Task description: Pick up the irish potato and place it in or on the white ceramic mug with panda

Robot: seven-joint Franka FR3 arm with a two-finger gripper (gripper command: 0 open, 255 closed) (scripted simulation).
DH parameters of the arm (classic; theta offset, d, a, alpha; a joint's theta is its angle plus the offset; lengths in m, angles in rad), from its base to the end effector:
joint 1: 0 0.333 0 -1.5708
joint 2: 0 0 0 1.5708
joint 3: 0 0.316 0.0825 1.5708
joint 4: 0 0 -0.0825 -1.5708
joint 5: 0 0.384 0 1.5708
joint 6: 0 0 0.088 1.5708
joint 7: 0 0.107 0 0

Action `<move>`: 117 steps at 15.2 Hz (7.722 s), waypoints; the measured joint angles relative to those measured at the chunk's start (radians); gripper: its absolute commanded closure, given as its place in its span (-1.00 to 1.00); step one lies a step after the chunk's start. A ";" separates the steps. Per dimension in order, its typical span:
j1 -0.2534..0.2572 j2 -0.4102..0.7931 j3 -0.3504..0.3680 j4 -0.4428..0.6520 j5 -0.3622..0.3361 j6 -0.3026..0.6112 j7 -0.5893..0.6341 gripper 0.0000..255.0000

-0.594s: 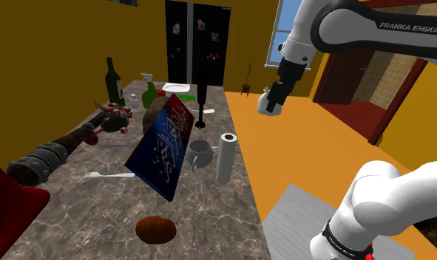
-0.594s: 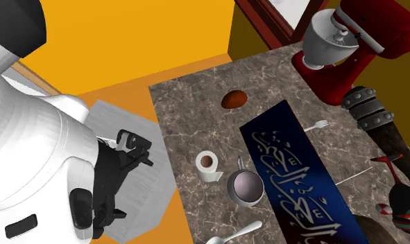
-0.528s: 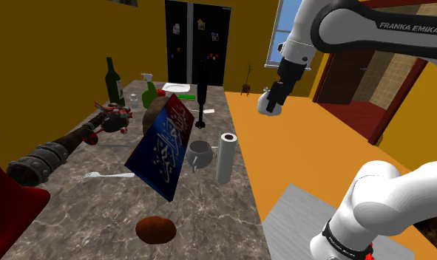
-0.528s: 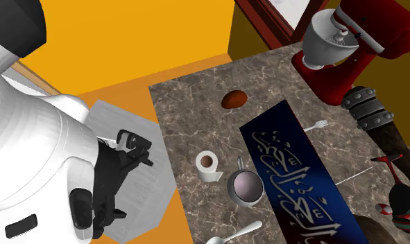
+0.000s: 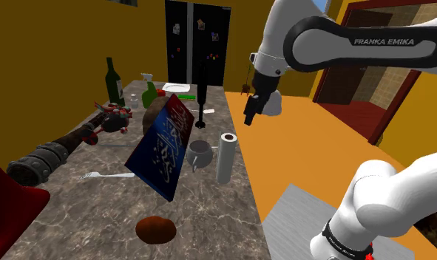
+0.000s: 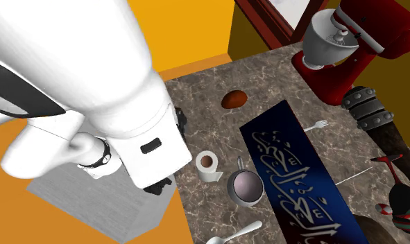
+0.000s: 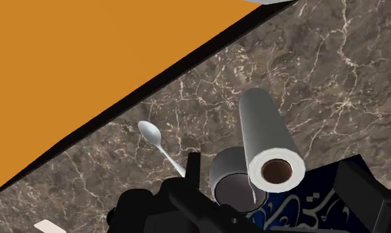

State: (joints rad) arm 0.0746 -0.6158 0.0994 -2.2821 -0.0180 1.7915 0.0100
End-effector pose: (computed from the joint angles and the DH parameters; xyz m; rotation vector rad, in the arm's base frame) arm 0.3696 0.0713 0.5877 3.0618 0.2335 0.1977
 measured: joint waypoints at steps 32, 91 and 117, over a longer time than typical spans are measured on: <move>0.302 0.912 0.478 0.410 -0.484 0.167 0.438 -1.00; 0.287 0.823 0.496 0.616 -0.409 -0.086 0.288 1.00; -0.058 0.588 0.211 0.318 -0.321 0.214 -0.291 1.00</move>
State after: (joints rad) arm 0.0162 -0.0278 0.3105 -1.9637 -0.3392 2.0050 -0.2809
